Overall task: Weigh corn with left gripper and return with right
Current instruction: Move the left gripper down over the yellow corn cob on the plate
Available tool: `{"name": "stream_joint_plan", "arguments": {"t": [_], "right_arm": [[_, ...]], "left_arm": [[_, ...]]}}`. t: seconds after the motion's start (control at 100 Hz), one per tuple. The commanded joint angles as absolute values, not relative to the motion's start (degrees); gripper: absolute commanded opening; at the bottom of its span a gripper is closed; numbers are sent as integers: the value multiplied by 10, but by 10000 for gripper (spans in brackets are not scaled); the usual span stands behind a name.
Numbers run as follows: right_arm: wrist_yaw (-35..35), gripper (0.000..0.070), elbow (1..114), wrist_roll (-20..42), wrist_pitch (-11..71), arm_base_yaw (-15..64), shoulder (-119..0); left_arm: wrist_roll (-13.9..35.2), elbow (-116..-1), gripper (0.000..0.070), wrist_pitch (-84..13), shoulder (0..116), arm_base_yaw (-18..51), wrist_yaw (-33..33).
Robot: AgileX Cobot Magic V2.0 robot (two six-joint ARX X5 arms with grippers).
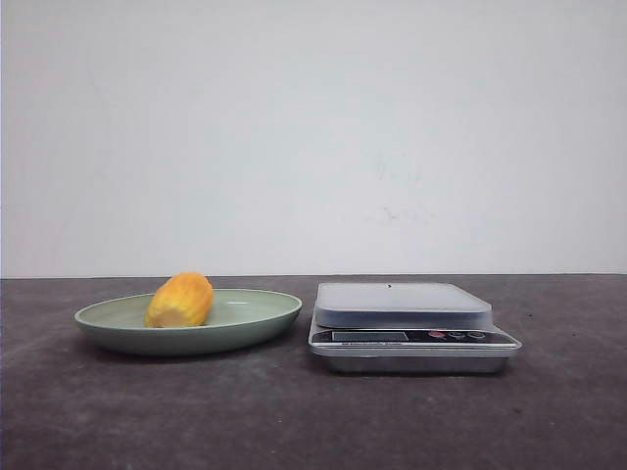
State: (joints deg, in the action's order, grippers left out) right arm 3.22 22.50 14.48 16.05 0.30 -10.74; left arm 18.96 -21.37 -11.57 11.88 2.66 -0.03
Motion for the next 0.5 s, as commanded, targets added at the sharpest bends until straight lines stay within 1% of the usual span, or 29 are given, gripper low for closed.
{"name": "stream_joint_plan", "arguments": {"t": [0.0,0.05,0.09,0.12,0.17,0.2,0.21,0.22,0.28,0.31,0.49], "right_arm": [[37,3,263,159,175,3,-145],[51,3,298,155,191,3,-173],[65,3,322,151,202,3,-192],[74,4,337,150,208,3,-204],[86,21,365,150,221,3,-226],[92,77,382,149,227,3,-238],[95,120,390,148,229,3,-244],[95,136,392,148,230,3,-246],[108,306,419,147,236,3,-268],[112,357,432,147,240,3,-277],[137,363,492,143,263,12,-313]], "left_arm": [[200,-260,15,-126,167,27,7],[200,-296,18,-134,201,27,26],[200,-322,56,-139,225,27,43],[200,-341,129,-142,242,27,52],[197,-369,295,-147,268,27,67],[198,-385,369,-153,283,27,72],[198,-390,383,-156,288,27,74],[198,-395,393,-159,292,27,76],[197,-424,395,-178,316,27,92],[196,-436,395,-187,326,28,99],[175,-481,399,-215,373,51,123]]}}
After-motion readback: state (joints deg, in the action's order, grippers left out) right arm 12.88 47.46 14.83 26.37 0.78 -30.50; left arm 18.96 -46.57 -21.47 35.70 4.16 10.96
